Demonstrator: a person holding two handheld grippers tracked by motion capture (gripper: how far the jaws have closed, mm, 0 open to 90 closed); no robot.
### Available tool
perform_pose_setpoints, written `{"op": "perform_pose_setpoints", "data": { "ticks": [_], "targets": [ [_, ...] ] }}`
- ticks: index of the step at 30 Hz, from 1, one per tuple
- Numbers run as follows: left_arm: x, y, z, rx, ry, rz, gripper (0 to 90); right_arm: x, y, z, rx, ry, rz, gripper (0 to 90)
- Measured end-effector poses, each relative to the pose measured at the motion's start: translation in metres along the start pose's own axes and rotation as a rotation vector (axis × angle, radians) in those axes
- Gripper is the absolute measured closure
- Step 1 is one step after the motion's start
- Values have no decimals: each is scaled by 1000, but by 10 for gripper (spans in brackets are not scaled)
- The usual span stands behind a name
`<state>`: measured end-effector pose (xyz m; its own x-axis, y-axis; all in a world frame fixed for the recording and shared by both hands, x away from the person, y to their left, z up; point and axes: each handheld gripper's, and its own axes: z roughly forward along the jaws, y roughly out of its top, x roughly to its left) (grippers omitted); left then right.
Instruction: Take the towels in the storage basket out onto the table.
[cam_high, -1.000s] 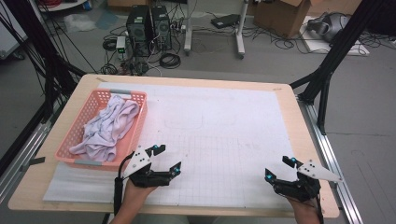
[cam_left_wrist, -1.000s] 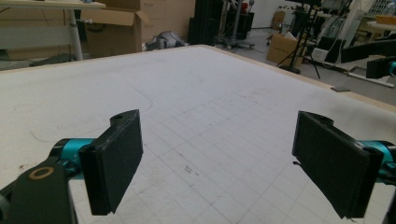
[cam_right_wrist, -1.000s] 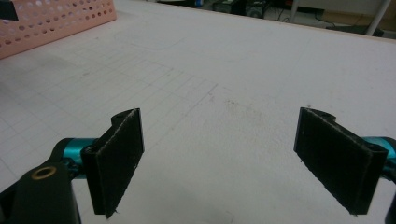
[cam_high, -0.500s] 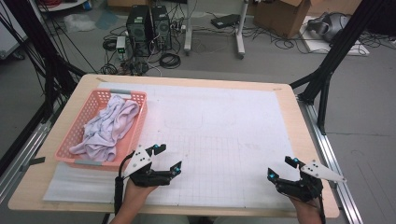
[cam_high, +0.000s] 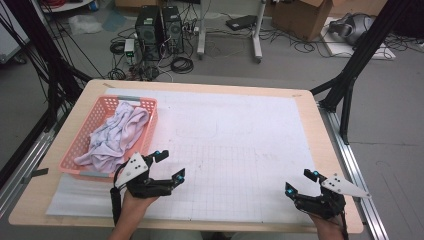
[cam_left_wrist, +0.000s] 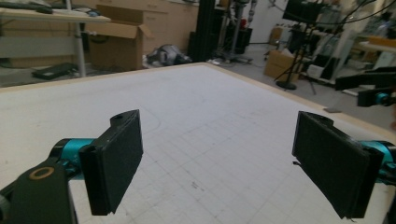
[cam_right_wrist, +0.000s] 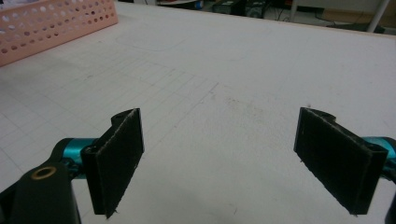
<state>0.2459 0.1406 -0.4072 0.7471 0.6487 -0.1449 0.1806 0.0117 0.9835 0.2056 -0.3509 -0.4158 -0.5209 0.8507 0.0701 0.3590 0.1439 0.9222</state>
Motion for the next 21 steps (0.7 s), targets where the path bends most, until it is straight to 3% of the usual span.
{"op": "perform_pose_setpoints", "data": {
  "ticks": [7,12,21],
  "targets": [
    [10,18,-13,-13,13,12,165,1,-1,-1,2,-2,8,145],
    [17,34,-22,-36,44,27,164,2,-1,1,12,4,-1,145],
    [52,67,-43,2,123,60,164,4,-1,2,21,23,-8,146]
  ]
}}
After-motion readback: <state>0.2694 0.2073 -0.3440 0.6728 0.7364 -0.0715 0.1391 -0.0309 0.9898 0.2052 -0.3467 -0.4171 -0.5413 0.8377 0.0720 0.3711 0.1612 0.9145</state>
